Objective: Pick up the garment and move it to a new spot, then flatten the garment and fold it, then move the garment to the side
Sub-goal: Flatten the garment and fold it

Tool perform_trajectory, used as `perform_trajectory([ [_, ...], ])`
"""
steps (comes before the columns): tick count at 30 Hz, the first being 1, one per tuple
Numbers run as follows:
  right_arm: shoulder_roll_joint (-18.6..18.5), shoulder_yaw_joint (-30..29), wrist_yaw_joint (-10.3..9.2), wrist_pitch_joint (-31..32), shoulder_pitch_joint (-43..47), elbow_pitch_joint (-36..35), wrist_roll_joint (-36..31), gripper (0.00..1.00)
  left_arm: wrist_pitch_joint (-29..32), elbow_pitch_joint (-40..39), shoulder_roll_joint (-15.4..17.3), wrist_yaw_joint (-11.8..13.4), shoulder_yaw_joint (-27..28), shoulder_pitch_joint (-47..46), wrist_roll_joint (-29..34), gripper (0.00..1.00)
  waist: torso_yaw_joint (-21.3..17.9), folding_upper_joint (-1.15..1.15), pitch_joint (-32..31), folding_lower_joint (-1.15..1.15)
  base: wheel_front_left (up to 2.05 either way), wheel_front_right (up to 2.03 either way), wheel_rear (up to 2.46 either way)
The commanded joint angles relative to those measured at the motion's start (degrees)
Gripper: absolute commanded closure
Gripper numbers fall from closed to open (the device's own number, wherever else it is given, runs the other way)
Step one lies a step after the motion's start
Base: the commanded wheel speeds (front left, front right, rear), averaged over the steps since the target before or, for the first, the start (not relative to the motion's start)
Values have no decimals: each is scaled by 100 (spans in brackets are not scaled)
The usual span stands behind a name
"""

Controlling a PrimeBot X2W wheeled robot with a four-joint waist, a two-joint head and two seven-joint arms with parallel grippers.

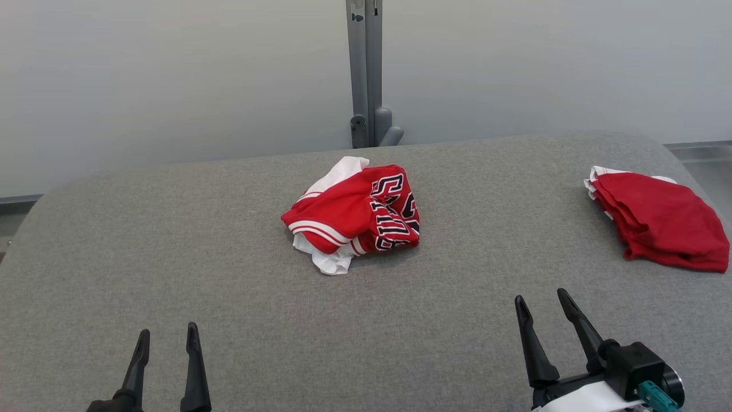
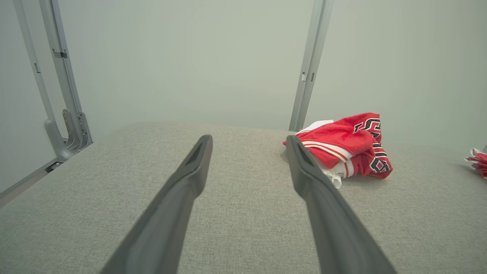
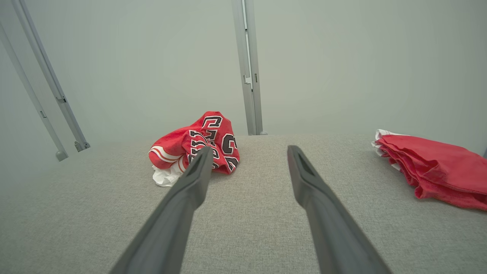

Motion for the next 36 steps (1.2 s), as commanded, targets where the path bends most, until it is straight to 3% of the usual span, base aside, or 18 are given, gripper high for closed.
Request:
perform_trajectory([
  [1,-13,-5,-9,6,73,-11,23,0,1,24,-2,-12,-3,30,34,0,3,0,0,0,0,0,0],
  [10,-12,19,-9,6,0,-15,26,0,1,243,-2,-83,-136,-68,50,0,-24,0,57,0,0,0,0],
  [14,-13,76,-9,6,-121,-34,-18,0,1,745,0,-237,-506,-417,-27,0,-82,0,221,0,0,0,0],
  [29,-13,227,-9,6,-534,-171,-196,0,41,3037,99,-495,-1189,-2685,-379,0,-480,0,1268,0,0,0,0],
  [36,-11,271,-9,7,-840,-269,-300,0,416,4112,343,-510,-1779,-3971,-1104,0,-647,0,1879,0,0,0,0],
])
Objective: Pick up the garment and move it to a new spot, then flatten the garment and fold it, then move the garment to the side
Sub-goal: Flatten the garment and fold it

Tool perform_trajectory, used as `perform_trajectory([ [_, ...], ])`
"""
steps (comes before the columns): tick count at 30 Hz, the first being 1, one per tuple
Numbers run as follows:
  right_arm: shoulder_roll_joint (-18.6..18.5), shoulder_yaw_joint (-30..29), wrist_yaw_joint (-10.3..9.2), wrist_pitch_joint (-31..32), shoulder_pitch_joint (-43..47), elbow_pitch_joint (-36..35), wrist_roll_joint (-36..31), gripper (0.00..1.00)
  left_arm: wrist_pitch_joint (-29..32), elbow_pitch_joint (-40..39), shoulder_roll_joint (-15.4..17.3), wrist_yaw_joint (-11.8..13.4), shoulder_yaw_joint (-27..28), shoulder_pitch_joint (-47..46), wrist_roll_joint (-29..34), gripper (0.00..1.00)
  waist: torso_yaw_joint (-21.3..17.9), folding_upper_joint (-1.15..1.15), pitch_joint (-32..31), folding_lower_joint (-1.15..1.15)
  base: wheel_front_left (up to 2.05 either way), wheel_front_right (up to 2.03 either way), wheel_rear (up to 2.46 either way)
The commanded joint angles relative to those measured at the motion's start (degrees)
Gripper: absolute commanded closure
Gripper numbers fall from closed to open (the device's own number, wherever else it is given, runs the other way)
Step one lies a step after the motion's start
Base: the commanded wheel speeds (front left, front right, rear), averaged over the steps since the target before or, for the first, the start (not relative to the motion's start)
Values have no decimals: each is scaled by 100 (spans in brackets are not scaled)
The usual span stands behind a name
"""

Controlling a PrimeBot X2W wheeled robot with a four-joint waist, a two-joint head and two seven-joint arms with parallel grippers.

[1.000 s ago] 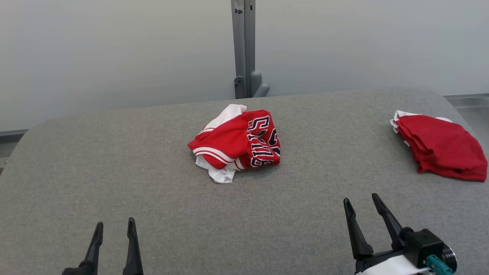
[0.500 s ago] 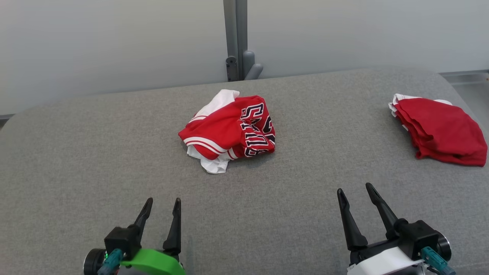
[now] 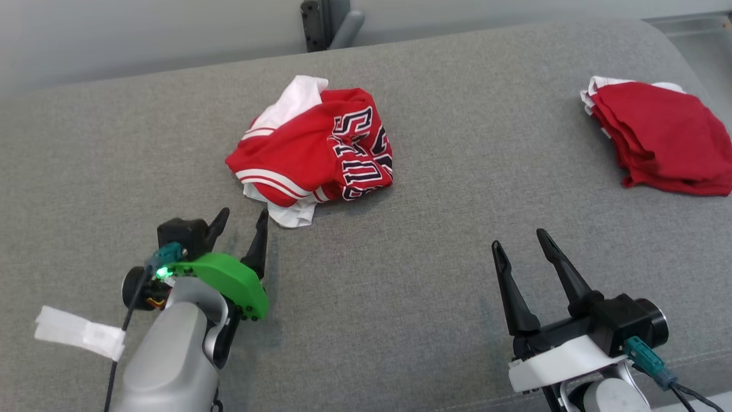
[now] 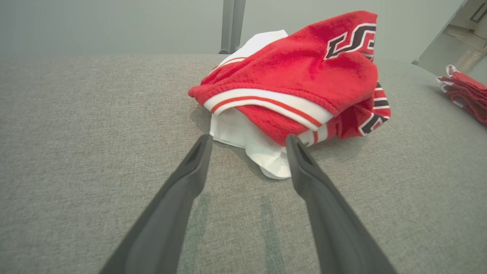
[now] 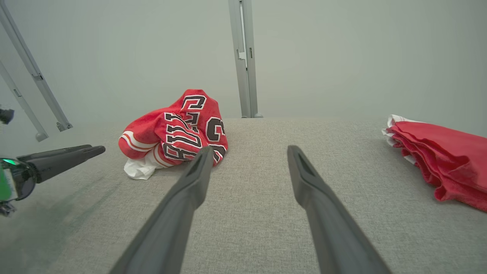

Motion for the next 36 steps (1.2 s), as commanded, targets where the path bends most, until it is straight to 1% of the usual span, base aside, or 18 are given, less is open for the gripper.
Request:
perform_trajectory([
  [1,-11,6,-9,7,-92,-33,-34,0,41,73,46,-19,-27,-110,-101,0,-202,0,405,-1,0,0,0],
  [4,-10,49,-9,7,-189,-64,-29,0,398,444,128,-20,-191,-489,-450,0,-280,0,576,-1,0,0,0],
  [6,-11,37,-9,7,-240,-86,-27,0,572,547,181,-20,-360,-671,-673,0,-319,0,660,-1,0,0,0],
  [13,-10,-1,-9,7,-327,-166,25,0,547,554,481,-21,-943,-972,-1194,0,-407,0,866,-1,0,0,0],
  [14,-11,-7,-9,7,-336,-176,35,0,571,545,511,-21,-1044,-991,-1274,8,-414,0,889,-1,0,0,0],
  [16,-9,-5,-9,7,-362,-193,54,0,680,511,545,-21,-1285,-983,-1442,56,-428,0,927,-1,0,0,0],
  [17,-10,-14,-9,7,-367,-200,61,0,693,454,554,-21,-1378,-978,-1558,89,-431,0,940,-1,0,0,0],
  [18,-10,-24,-9,7,-369,-200,73,0,714,373,560,-21,-1466,-979,-1680,100,-435,0,949,-1,0,0,0],
  [23,-11,-47,-9,7,-363,-118,141,0,793,-186,754,-21,-1806,-943,-2418,100,-472,0,812,-1,0,0,0],
  [28,-11,-16,-9,7,-270,-35,256,0,1217,-1026,910,-21,-2038,-1078,-3282,100,-532,0,432,-1,0,0,0],
  [30,-11,8,-9,7,-220,2,305,0,1434,-1342,943,-22,-2021,-1181,-3622,100,-571,0,244,-1,0,0,0],
  [34,-11,68,-9,7,-162,61,397,0,1948,-1840,952,-22,-1786,-1516,-4265,100,-683,0,-94,-1,0,0,0],
  [36,-10,99,-9,7,-127,84,445,0,2215,-2009,901,48,-1625,-1768,-4536,100,-766,0,-221,-1,0,0,0],
])
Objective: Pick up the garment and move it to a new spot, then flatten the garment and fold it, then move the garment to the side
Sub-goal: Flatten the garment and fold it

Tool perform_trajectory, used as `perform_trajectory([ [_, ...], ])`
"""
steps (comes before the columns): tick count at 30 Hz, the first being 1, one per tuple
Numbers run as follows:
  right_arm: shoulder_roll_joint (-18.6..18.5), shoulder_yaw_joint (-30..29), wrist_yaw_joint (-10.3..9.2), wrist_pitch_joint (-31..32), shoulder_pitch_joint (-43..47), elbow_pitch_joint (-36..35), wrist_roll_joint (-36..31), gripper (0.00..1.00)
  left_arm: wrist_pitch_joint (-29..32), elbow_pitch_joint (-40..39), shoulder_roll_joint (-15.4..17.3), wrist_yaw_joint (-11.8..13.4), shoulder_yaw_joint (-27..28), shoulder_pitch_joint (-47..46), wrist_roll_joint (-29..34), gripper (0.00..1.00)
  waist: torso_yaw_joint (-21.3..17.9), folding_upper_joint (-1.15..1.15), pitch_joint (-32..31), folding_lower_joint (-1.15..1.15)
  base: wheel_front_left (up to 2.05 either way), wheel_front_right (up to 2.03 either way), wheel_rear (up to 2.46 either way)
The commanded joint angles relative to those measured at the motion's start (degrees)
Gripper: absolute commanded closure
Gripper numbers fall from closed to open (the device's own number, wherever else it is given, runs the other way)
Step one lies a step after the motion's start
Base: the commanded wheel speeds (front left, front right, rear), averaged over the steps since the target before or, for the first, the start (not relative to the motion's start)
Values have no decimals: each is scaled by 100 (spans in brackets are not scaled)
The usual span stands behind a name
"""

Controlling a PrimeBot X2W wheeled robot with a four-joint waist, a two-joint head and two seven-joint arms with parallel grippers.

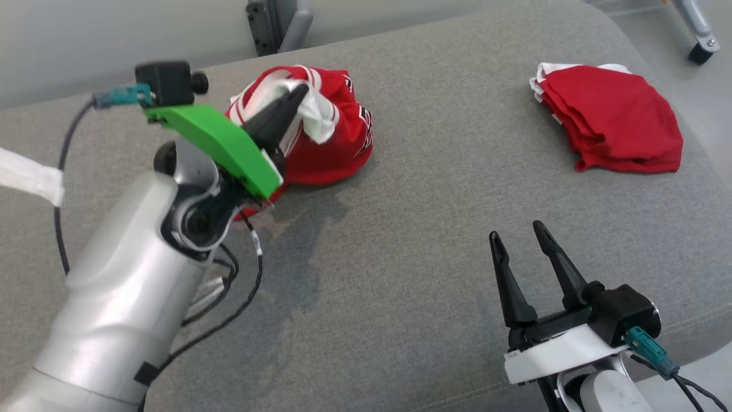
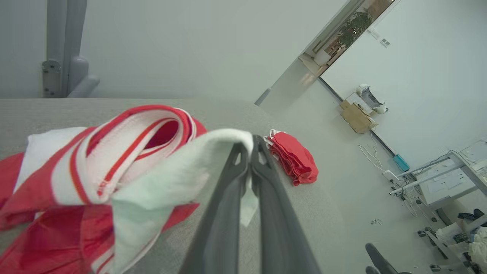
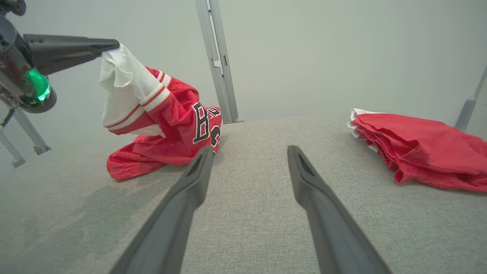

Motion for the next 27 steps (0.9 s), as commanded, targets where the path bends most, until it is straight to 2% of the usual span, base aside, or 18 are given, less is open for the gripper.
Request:
perform_trajectory([
  [1,-10,18,-9,7,72,19,51,0,104,-82,-19,46,112,-205,-138,100,-193,0,-344,0,0,0,0],
  [5,-11,69,-9,7,119,59,141,0,439,-254,-121,297,394,-877,-454,100,-361,0,-521,0,0,0,0],
  [10,-10,141,-9,7,128,97,221,0,280,4,-252,493,707,-1842,-400,100,-604,0,-633,0,0,0,0],
  [14,-11,175,-9,7,184,94,253,0,-74,317,-465,370,918,-2646,-317,100,-703,0,-655,0,0,0,0],
  [18,-9,85,-9,7,205,80,248,0,-284,801,-593,304,965,-3111,-215,100,-627,0,-642,0,0,0,0],
  [22,-11,15,-9,7,207,78,259,0,-79,1176,-590,158,785,-2702,-322,100,-531,0,-662,0,0,0,0],
  [27,-11,-70,-9,7,261,9,251,0,281,1032,-114,18,430,-1409,-396,100,-345,0,-608,0,0,0,0],
])
